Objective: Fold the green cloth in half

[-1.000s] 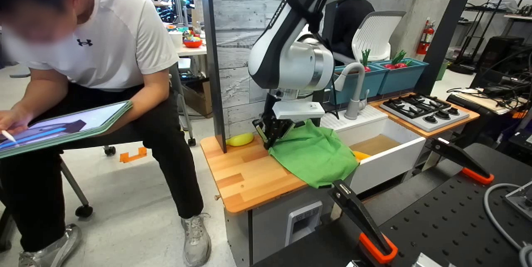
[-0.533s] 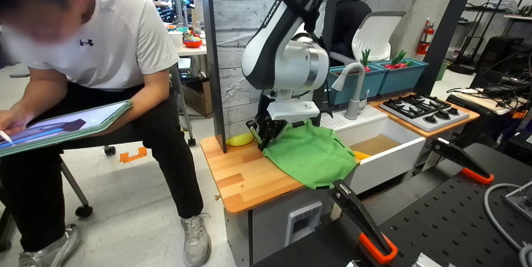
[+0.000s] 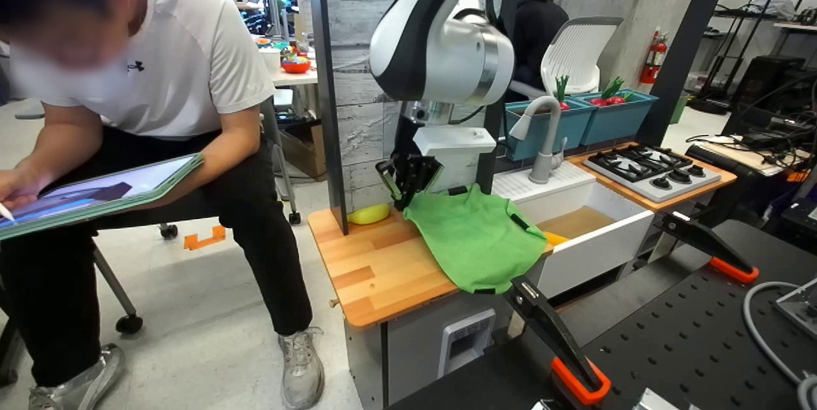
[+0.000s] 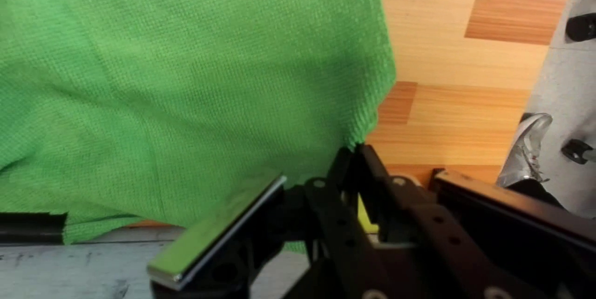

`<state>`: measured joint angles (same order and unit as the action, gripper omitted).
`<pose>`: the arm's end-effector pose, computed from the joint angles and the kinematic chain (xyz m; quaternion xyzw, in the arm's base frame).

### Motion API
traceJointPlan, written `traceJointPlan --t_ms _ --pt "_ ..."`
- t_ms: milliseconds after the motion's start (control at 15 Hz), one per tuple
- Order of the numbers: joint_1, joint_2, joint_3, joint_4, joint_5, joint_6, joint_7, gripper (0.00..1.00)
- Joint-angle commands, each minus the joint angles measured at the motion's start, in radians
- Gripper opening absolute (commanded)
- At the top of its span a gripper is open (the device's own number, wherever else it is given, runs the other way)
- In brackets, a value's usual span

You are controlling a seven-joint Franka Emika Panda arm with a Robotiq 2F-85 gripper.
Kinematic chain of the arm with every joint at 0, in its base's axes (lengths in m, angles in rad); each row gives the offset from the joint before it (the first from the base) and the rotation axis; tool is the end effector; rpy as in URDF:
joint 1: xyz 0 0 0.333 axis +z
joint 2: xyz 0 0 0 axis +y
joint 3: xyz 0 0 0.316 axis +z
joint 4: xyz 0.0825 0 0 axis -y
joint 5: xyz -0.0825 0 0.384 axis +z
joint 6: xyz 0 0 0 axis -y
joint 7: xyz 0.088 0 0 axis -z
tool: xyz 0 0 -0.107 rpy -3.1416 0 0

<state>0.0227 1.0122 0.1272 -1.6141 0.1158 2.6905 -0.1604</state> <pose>0.6630 0.0882 0.0395 -0.9937 -0.0719 -0.0339 0.0795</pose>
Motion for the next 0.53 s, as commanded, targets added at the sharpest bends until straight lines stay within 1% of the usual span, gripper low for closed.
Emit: traceJointPlan --t_ms 0,200,467 --pt "-0.056 -0.119 0.016 -0.145 -0.021 -0.006 -0.035 0.02" --pt "-0.095 -0.159 0.003 -0.209 -0.017 0.005 -0.051 0.02" --pt "-0.149 -0.186 -0.035 -0.265 -0.014 0.016 -0.047 0.02"
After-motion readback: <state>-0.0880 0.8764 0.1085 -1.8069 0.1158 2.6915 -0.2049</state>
